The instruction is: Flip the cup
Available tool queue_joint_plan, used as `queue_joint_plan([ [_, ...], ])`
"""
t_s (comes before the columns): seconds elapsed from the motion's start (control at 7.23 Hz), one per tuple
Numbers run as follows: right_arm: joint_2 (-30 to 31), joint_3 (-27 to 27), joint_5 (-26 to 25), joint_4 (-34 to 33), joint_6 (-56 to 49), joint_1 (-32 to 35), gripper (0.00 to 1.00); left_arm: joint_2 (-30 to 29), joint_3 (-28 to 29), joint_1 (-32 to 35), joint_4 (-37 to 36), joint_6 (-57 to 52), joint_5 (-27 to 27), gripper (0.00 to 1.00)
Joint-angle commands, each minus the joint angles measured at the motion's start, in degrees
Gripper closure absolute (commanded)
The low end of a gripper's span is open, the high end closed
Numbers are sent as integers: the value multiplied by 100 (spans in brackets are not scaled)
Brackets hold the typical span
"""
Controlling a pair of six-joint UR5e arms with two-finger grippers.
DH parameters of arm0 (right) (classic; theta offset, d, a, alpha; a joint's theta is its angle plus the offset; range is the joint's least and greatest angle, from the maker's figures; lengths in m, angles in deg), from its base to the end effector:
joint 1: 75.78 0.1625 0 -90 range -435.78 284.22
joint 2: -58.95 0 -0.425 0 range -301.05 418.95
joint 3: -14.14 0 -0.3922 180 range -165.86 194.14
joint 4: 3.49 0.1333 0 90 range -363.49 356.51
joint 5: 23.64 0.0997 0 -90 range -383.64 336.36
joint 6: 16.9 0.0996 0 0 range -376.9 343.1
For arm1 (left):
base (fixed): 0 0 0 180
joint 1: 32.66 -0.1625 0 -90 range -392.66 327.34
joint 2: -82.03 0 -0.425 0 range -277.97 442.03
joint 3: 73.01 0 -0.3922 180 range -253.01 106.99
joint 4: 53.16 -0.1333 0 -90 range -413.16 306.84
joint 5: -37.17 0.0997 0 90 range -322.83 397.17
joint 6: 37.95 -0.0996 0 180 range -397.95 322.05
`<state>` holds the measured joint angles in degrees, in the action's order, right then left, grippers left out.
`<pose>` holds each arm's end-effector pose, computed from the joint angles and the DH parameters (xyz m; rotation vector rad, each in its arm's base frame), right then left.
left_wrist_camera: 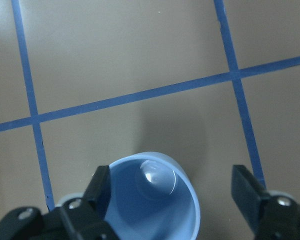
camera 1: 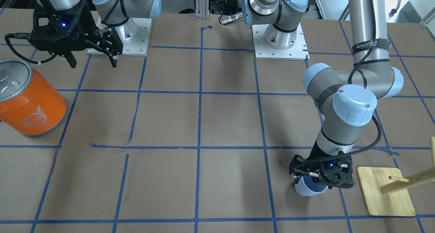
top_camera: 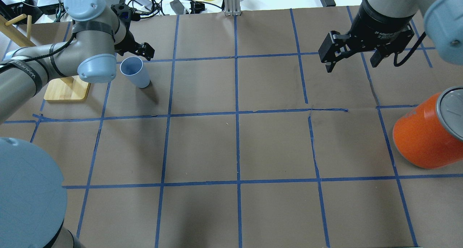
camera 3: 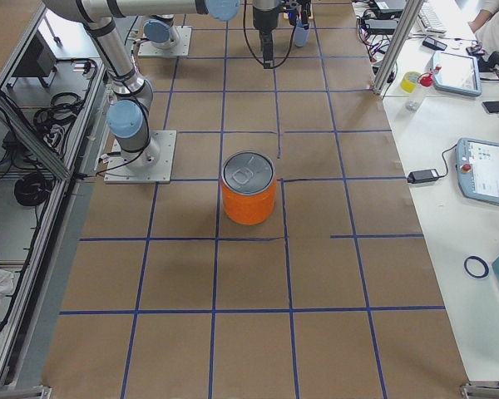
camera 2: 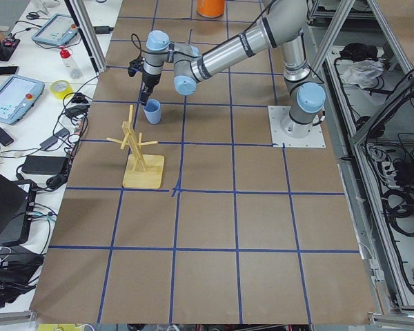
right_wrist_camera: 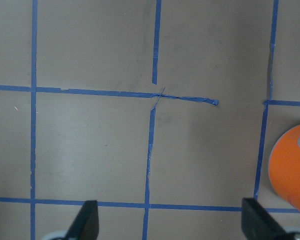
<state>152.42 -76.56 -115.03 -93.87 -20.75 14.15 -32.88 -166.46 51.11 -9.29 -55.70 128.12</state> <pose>0.1303 -0.4712 0.5117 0.1017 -3.1127 0.0843 -0.0604 -0.6599 0.2973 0.2999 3.0121 -0.4577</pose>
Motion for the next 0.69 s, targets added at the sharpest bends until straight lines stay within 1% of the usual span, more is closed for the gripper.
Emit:
queue_joint_plan([
  [0.0, -4, -9, 8, 2, -2, -2, 0, 616, 473, 69, 2076, 174, 46, 0],
  [0.14, -4, -9, 8, 2, -2, -2, 0, 924, 685, 69, 3012, 271, 37, 0],
  [0.28, -4, 0, 8, 11, -2, -2, 0, 1231, 730, 96, 3631, 333, 20, 0],
  [0.55, -4, 0, -1, 2, -2, -11, 0, 1759, 748, 96, 4127, 735, -181, 0],
])
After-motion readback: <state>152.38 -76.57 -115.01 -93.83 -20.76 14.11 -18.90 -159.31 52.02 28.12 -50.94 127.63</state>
